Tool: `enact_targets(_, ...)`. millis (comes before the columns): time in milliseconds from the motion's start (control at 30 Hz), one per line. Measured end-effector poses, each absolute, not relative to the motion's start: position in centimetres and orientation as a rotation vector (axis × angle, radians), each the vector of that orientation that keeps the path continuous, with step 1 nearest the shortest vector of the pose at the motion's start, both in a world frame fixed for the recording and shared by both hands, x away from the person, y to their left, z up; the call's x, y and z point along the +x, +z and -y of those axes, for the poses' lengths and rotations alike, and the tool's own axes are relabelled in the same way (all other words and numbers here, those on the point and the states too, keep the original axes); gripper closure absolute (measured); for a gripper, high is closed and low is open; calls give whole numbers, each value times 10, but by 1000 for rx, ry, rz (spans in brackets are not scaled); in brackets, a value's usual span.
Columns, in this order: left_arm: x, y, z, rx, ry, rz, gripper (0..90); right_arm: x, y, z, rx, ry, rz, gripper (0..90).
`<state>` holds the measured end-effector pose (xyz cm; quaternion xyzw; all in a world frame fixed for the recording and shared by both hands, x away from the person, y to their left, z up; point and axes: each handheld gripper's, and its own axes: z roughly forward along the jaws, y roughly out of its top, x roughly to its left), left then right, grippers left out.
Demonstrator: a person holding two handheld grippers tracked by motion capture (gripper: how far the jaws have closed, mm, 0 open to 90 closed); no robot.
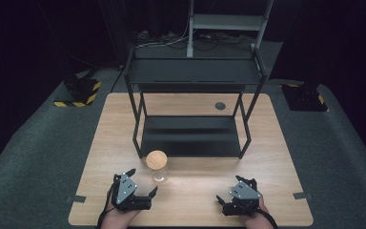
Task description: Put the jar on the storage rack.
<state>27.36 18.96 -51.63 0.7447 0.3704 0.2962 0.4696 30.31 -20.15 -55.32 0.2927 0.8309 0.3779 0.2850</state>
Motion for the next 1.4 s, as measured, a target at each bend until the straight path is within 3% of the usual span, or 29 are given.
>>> enact_targets(1400,297,-505,-176,1755,679,-922,9,304,-553,202,787,1021,-2228,0)
